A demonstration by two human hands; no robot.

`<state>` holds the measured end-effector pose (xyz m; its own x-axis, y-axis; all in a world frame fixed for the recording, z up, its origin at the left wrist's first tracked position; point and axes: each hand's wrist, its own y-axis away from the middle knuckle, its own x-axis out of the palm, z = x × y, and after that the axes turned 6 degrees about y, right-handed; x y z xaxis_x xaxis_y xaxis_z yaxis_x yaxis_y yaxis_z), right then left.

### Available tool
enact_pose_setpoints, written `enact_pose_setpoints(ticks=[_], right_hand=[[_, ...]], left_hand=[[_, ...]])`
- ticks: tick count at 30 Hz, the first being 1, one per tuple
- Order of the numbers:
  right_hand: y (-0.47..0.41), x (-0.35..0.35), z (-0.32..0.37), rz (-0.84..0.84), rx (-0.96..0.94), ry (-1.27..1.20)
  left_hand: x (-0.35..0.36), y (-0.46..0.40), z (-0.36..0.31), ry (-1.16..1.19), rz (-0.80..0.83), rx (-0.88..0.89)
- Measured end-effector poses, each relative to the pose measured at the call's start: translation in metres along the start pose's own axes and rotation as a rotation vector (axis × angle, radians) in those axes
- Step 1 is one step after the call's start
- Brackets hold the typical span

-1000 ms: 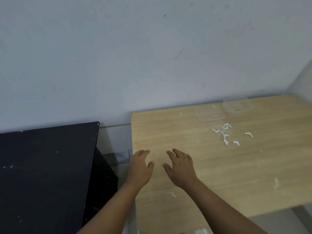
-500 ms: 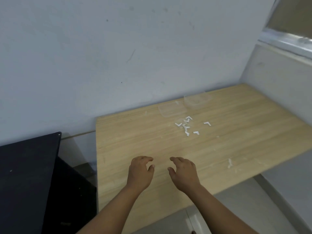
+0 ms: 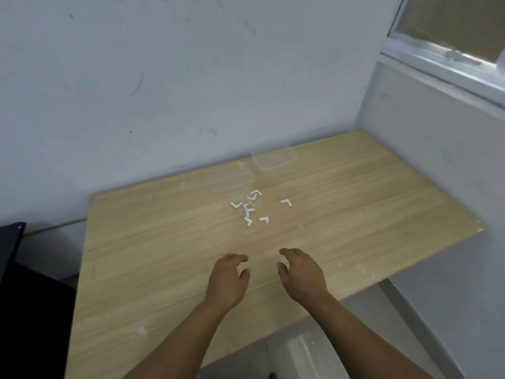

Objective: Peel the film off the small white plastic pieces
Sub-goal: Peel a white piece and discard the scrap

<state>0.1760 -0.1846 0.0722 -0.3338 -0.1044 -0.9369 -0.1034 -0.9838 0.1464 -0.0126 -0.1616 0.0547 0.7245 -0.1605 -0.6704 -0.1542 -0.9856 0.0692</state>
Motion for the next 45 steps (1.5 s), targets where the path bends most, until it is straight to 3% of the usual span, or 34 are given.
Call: enact_pose_setpoints(ticks=[23,45], right_hand=[[-0.126,-0.006,-0.031,0.021,0.160,-0.041],[-0.235,0.027,0.021,0.220,-0.136,-0.142]], left_hand=[[0.024,-0.108,-0.005,0.009,0.078,0.010],[0.022,-0.144,-0.006,0.007,-0.027,-0.296]])
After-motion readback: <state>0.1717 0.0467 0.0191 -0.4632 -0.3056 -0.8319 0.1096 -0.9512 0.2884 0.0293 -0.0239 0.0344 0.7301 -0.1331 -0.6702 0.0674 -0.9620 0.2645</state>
